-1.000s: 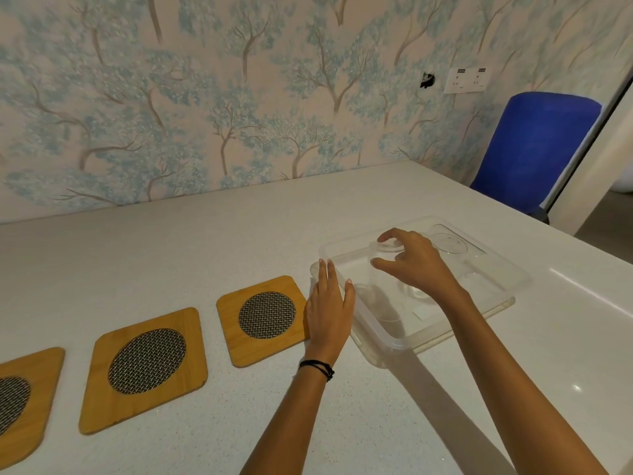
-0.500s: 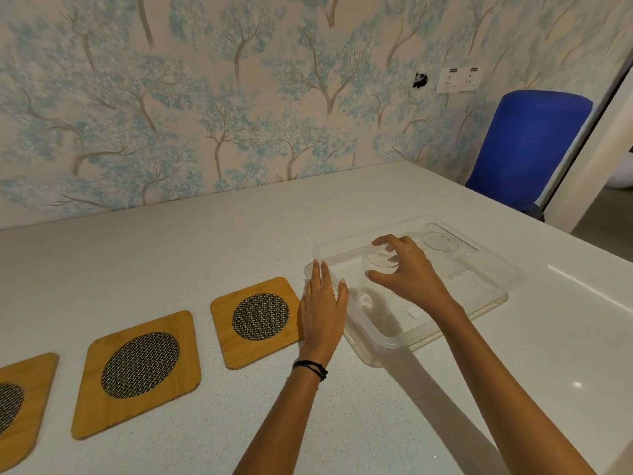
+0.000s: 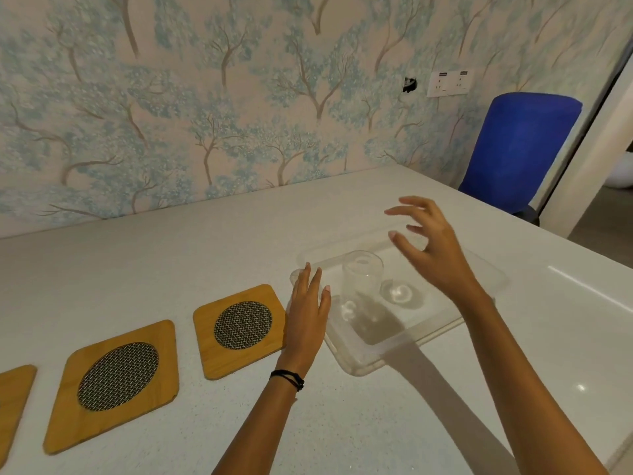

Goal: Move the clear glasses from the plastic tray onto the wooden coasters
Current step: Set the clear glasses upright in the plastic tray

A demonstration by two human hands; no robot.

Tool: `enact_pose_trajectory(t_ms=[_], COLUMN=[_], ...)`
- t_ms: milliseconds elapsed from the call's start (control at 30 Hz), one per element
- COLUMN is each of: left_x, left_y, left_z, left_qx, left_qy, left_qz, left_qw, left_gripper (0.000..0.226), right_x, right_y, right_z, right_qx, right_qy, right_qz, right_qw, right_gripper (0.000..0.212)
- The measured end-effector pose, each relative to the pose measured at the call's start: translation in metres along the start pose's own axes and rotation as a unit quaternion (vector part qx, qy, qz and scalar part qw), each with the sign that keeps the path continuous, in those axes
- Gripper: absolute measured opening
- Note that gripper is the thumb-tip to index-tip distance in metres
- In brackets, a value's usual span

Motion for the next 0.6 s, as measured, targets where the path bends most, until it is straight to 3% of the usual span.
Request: enact_pose_trajectory(t_ms=[233,400,600], left_x=[0.001,0.0,-0.003], left_y=[-0.001,0.001,0.005], left_z=[0.0,-0.002,-0.005], left_qx=[0.018,0.027,0.025], left_qy=[0.001,0.0,-0.005], left_qz=[-0.002,0.0,-0.008], left_qw=[1.0,1.0,1.0], left_gripper=[0.046,0.045,0.048], right_x=[0.003,-0.003,0.009], right_y=[0.067,0.12,0.146], right_z=[-0.043,-0.044,-0.033], right_qx=[-0.029,-0.058,-0.125], right_qy=[0.061,0.018,-0.067], right_qz=[0.078,0.176,0.218], right_qw=[0.995,0.983,0.965], right_gripper=[0.024,0.028,0.04])
Point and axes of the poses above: each hand's wrist, its own x-axis towards the middle knuckle, its own z-axis out of the palm, y = z × x, the point moved 1 cm from there along x, towards the middle knuckle, and after that the axes turned 6 degrees about x, right-handed, at the moved point
